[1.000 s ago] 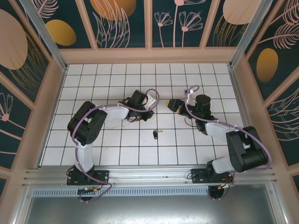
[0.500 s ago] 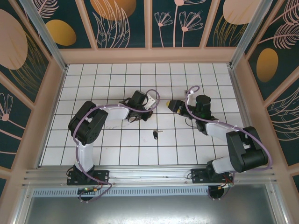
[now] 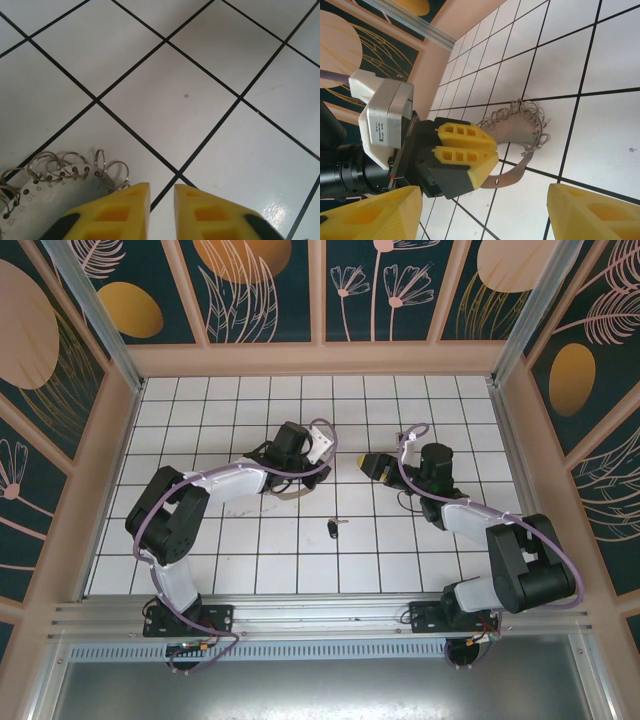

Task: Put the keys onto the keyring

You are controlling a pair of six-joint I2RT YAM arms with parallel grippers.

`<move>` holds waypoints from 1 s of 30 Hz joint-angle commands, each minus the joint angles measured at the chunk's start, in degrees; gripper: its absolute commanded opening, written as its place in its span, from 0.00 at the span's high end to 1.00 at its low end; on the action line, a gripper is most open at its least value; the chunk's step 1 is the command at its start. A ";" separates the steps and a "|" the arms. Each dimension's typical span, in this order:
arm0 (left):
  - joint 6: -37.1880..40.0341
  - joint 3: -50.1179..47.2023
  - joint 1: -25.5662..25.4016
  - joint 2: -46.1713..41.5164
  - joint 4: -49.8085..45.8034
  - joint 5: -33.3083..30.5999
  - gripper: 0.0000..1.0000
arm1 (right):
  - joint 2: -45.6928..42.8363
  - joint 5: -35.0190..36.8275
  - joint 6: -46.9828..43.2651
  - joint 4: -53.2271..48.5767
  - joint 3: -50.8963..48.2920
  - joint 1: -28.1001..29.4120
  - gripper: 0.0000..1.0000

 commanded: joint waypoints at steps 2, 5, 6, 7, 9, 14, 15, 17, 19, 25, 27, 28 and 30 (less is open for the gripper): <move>-2.07 0.02 -0.29 -1.50 0.63 -1.60 0.68 | 1.30 -0.69 -1.79 -1.59 1.47 -0.12 0.33; -2.47 0.05 -0.11 -1.07 0.44 -1.09 0.64 | 2.00 -0.06 -2.06 -3.30 2.12 0.33 0.34; -2.54 0.31 0.07 -0.41 -0.18 -0.09 0.64 | 2.20 0.21 -2.01 -3.78 2.21 0.44 0.34; -2.67 1.01 0.22 0.36 -1.25 1.01 0.64 | 2.29 0.36 -1.97 -4.16 2.23 0.52 0.34; -3.20 3.18 0.66 2.66 -4.14 3.43 0.64 | 2.39 0.56 -1.84 -4.55 2.17 0.71 0.34; -7.19 8.78 1.43 7.30 -10.45 4.28 0.65 | 1.73 0.84 -1.44 -4.69 1.28 1.26 0.34; -7.82 10.34 1.55 7.99 -11.99 4.27 0.65 | 1.67 0.77 -1.44 -4.94 1.28 1.48 0.34; -9.09 12.85 1.54 9.10 -14.31 3.03 0.65 | 1.50 0.82 -1.70 -5.50 1.24 1.66 0.34; -9.67 14.74 1.47 9.76 -15.97 2.34 0.65 | 1.36 0.85 -1.80 -5.80 1.18 1.79 0.34; -8.97 17.03 1.55 11.80 -18.91 0.30 0.65 | 2.10 1.28 -1.63 -5.76 1.51 2.73 0.34; -8.78 16.83 1.47 11.87 -19.07 0.10 0.66 | 2.30 1.41 -1.53 -5.68 1.62 3.01 0.34; -8.70 16.57 1.48 11.78 -19.05 -0.17 0.66 | 2.36 1.59 -1.53 -5.68 1.70 3.20 0.34; -8.46 16.06 1.51 11.55 -18.90 -0.65 0.66 | 2.56 1.72 -1.44 -5.69 1.95 3.46 0.34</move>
